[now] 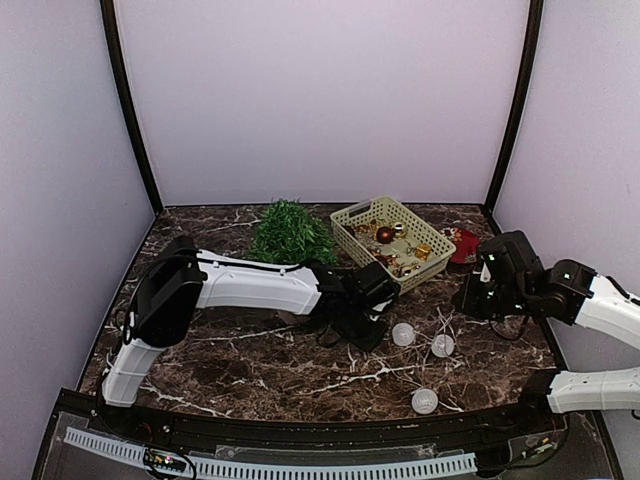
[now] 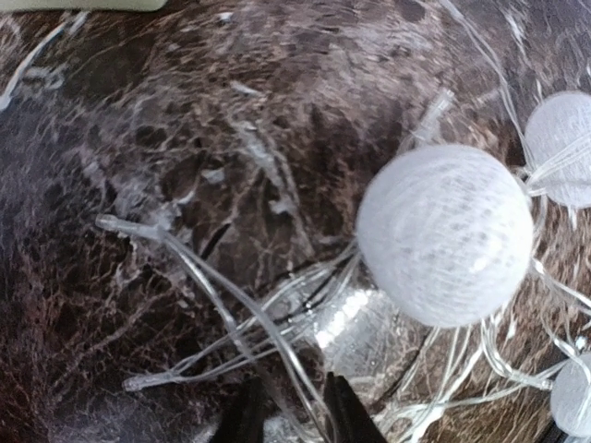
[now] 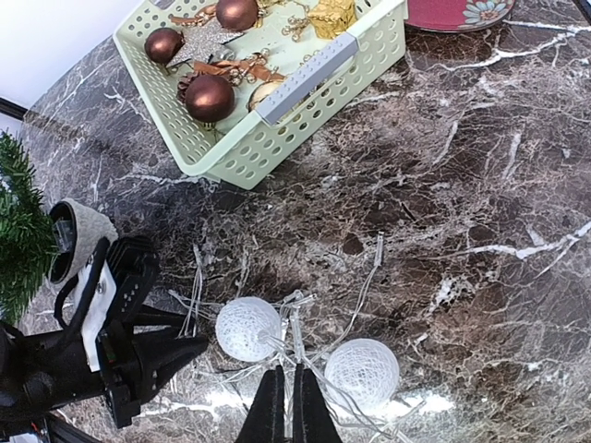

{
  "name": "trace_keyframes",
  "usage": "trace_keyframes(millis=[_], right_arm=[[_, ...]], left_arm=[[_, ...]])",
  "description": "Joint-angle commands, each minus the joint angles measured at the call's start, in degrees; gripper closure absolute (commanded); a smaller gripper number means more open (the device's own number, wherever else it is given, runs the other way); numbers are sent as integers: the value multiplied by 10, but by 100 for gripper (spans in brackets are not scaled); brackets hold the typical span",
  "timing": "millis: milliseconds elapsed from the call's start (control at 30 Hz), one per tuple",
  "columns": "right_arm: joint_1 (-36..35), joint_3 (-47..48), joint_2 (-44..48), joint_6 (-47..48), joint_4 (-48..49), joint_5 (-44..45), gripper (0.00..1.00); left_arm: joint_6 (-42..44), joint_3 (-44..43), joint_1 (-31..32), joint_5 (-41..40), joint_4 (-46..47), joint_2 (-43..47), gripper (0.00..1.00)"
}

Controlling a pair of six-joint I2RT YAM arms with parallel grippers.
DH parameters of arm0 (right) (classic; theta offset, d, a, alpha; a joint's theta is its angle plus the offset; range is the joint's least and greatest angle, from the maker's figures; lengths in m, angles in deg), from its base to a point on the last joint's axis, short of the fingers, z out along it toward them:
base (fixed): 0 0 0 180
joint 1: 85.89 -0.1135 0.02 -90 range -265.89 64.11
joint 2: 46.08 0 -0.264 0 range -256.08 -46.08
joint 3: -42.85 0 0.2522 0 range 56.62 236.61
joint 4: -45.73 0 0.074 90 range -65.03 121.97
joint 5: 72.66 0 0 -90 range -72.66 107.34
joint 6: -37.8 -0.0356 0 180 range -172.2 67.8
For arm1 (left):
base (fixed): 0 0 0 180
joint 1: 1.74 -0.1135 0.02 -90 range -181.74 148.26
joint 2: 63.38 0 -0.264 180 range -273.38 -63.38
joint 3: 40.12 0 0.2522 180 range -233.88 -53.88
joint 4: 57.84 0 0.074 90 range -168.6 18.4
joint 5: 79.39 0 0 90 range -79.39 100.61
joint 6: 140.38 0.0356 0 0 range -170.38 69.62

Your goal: Decorate the small christmas tree

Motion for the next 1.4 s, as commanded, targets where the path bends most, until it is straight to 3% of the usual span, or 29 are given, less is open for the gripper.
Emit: trace_keyframes(millis=[0,267,400,800,867,933,1000,1067,1200,1367], right_arm=[[-3,25,3,2,6,16,100],[2,127,-23,50,-38,96,100],[7,169,-49,77,-34,102,100],[84,48,-58,48,18,10,100],[84,34,-45,55,29,-17,87],[83,18,-16,83,59,-56,60],[83,-5,21,122,108,-121,39],[83,-29,51,151,157,-207,28],[67,-75,71,155,271,-337,22],[-2,-116,22,145,412,-335,20]], left_arm=[[7,-25,-3,-19,-16,5,83],[47,-20,-3,-7,1,70,98],[54,-6,-3,11,-6,116,100],[107,25,-3,79,-58,257,100],[114,25,-3,97,-65,272,100],[118,24,-3,114,-66,287,100],[119,24,-3,124,-64,299,100],[118,23,-3,125,-64,308,100],[113,21,-3,121,-65,319,100],[102,35,-3,111,-62,328,100]])
